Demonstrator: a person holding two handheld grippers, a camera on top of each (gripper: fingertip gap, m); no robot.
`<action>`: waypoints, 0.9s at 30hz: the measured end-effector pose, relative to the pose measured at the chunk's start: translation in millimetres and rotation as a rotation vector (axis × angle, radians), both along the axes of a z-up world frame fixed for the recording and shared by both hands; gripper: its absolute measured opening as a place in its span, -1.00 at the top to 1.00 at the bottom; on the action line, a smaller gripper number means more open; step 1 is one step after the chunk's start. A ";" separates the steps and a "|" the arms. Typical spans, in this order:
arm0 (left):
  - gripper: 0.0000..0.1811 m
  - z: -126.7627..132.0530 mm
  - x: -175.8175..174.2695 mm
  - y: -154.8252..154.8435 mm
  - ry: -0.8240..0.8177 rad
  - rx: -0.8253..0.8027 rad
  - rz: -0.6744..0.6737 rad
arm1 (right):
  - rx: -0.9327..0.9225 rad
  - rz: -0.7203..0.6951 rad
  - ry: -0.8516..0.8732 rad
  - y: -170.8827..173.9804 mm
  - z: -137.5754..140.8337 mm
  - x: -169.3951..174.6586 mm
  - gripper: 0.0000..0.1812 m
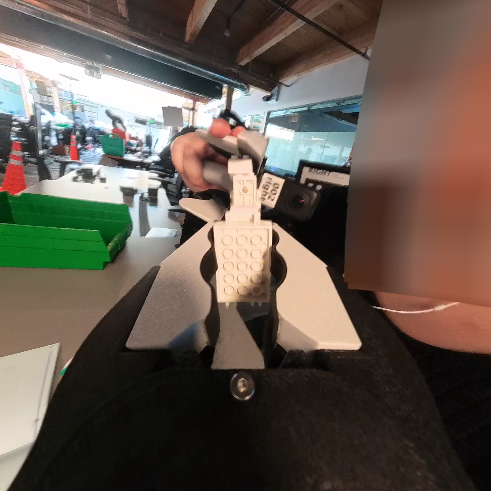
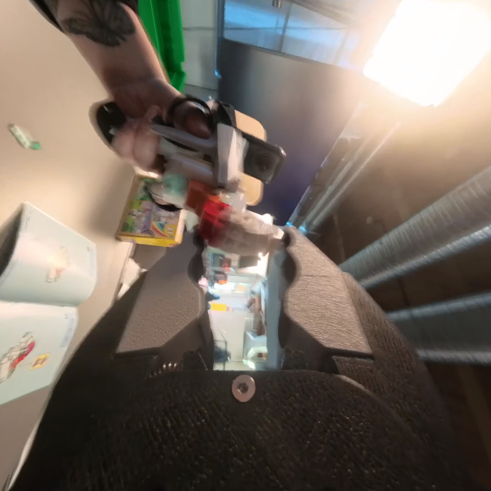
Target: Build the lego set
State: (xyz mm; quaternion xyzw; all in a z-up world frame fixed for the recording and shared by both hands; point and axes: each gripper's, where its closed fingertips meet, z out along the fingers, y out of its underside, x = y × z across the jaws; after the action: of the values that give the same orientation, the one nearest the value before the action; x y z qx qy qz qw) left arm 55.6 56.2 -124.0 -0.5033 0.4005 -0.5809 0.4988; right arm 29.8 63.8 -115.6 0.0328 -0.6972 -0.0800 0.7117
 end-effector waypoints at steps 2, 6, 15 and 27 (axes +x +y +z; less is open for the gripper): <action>0.60 -1.3 -0.3 -0.5 0.009 -0.011 -0.012 | 0.008 0.002 -0.010 3.3 -4.7 -1.2 0.45; 0.60 -3.9 -0.3 2.2 0.002 -0.017 -0.012 | 0.006 -0.012 -0.013 7.6 -10.0 -1.4 0.46; 0.60 10.3 -6.9 11.2 -0.117 0.054 0.084 | 0.064 -0.061 0.159 18.7 5.5 -2.6 0.38; 0.60 10.8 -9.2 21.0 -0.126 0.136 0.206 | 0.114 -0.175 0.096 31.9 14.1 -3.7 0.42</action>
State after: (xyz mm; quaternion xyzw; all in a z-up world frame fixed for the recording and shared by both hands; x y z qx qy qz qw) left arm 46.4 77.2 -113.2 -0.4693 0.3531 -0.5287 0.6129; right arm 26.1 95.7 -101.5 0.0084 -0.6568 -0.1825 0.7316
